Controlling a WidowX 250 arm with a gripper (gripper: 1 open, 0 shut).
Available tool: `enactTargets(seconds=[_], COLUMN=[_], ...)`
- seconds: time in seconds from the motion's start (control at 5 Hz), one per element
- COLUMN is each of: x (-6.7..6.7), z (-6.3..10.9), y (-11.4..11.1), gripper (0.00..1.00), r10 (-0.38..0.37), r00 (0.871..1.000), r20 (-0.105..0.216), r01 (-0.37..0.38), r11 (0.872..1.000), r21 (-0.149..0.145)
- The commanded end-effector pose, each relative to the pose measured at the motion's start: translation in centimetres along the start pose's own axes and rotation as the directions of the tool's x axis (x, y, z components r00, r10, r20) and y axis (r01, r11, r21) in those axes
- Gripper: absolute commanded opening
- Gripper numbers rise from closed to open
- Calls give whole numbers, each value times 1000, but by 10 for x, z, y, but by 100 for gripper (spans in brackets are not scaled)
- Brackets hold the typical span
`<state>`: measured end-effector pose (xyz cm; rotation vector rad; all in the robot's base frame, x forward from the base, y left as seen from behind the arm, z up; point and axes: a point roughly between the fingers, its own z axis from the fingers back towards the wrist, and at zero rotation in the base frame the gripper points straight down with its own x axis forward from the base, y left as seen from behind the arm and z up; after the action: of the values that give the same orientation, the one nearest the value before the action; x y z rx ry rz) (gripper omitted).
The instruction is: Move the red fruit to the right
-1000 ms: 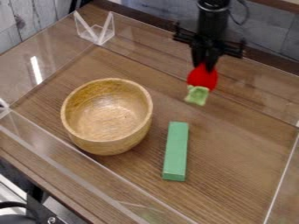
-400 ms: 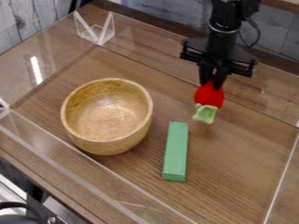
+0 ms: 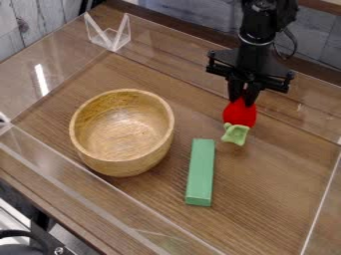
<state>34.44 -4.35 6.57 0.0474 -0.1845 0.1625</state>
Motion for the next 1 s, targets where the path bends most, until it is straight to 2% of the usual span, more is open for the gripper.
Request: enactTargets(seconds=[0.0,0.8], x=[7,-4], z=[3,-24], y=[-5,-1], gripper=[0,0], r10=[-9,14], r00=[999,1000], r20=[36,-19], r01=[9,-14], r11=[1000,1000], r21=[-5,-2])
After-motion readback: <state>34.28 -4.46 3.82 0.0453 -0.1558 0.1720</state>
